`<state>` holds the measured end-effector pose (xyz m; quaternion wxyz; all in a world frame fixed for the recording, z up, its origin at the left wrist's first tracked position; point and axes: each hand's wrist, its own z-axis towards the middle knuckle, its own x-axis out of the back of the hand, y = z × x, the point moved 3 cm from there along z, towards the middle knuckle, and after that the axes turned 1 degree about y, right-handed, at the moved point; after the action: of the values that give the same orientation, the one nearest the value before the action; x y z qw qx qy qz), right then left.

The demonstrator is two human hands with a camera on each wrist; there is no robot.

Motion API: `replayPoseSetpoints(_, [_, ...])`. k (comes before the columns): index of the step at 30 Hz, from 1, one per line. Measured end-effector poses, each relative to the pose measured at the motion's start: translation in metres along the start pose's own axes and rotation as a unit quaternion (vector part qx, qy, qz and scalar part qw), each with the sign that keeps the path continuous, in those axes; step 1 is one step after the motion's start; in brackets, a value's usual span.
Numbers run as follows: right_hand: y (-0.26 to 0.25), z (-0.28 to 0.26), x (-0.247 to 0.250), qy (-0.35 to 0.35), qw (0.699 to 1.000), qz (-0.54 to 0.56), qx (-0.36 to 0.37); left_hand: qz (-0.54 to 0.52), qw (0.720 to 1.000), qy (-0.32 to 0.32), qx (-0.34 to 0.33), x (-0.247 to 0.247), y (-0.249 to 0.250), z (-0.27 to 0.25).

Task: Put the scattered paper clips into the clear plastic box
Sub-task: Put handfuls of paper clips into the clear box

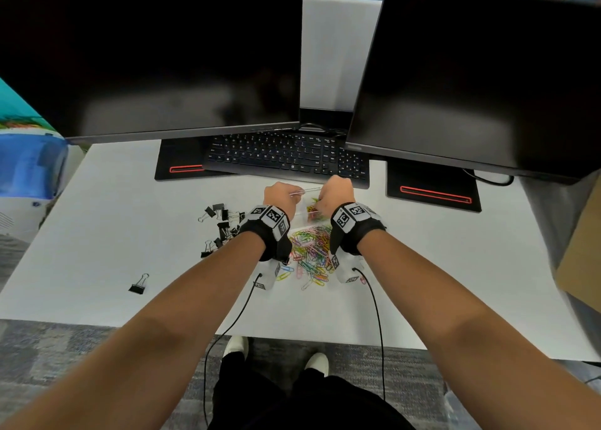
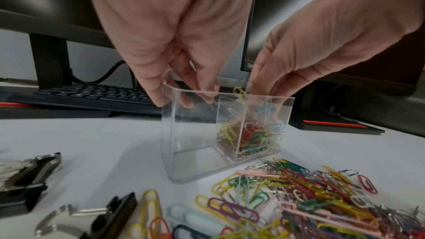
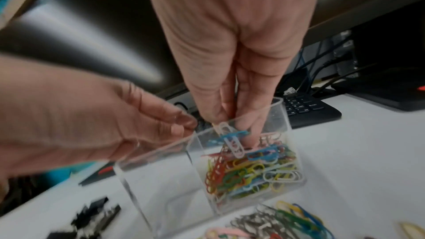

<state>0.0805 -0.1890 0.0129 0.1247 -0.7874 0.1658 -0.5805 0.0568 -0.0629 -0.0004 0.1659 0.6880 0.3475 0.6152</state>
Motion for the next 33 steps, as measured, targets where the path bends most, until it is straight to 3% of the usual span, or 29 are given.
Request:
replayPoseSetpoints(8, [0.017, 0.000, 0.024, -0.050, 0.998, 0.036, 0.014, 0.022, 0.999, -0.022, -0.019, 0.001, -0.001, 0.005])
replayPoseSetpoints(16, [-0.002, 0.000, 0.025, 0.008, 0.992, -0.031, 0.118, 0.030, 0.998, -0.004, -0.046, -0.002, -0.003, 0.011])
replayPoseSetpoints(19, [-0.005, -0.006, 0.012, -0.038, 0.988, -0.050, 0.143, 0.019, 0.998, 0.006, -0.067, 0.001, 0.002, 0.012])
replayPoseSetpoints(24, [-0.005, -0.008, 0.014, -0.092, 0.976, -0.050, 0.190, 0.003, 0.999, 0.002, -0.048, 0.002, 0.001, 0.016])
replayPoseSetpoints(28, [0.005, 0.005, 0.029, -0.051, 0.984, -0.028, 0.166, -0.007, 0.999, 0.005, -0.050, 0.000, 0.000, 0.015])
replayPoseSetpoints(33, [0.004, 0.001, 0.010, -0.084, 0.978, -0.094, 0.164, -0.017, 0.998, 0.017, -0.052, -0.002, 0.000, 0.014])
